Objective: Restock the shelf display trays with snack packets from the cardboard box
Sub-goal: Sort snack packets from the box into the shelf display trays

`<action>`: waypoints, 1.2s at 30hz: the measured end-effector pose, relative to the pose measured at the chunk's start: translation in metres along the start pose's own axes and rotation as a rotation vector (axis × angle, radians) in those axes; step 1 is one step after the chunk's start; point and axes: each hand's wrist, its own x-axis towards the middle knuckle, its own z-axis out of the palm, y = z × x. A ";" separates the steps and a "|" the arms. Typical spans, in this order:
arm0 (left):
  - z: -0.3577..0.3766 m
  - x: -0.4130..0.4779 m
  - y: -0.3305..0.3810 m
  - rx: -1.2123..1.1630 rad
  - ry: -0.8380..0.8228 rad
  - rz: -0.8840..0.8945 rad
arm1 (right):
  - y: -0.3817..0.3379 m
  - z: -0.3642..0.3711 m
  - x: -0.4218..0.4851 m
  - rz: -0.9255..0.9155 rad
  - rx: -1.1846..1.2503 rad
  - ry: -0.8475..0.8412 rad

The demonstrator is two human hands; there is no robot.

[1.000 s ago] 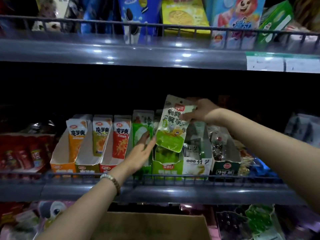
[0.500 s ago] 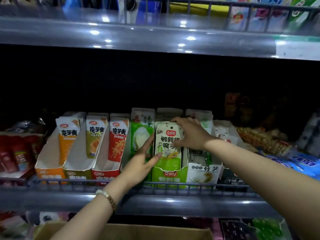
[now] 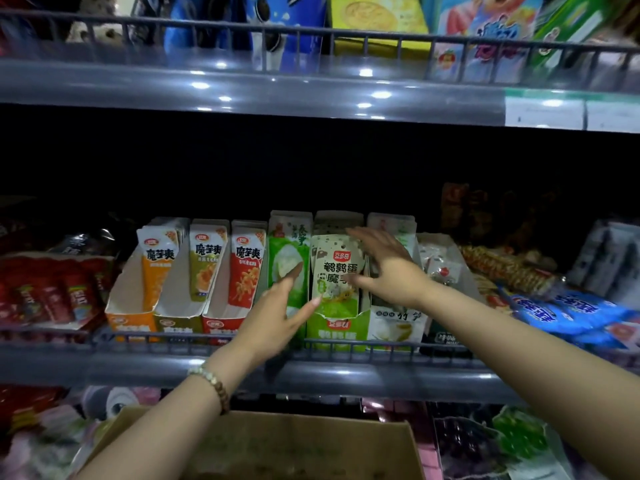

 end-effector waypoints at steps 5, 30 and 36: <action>-0.006 -0.054 -0.004 0.234 0.015 0.129 | -0.023 -0.002 -0.066 -0.007 0.186 -0.053; 0.108 -0.231 -0.183 0.352 -0.776 -0.390 | -0.030 0.288 -0.270 0.768 0.548 -0.950; 0.136 -0.225 -0.208 0.450 -0.831 -0.326 | -0.026 0.317 -0.276 0.569 0.363 -0.880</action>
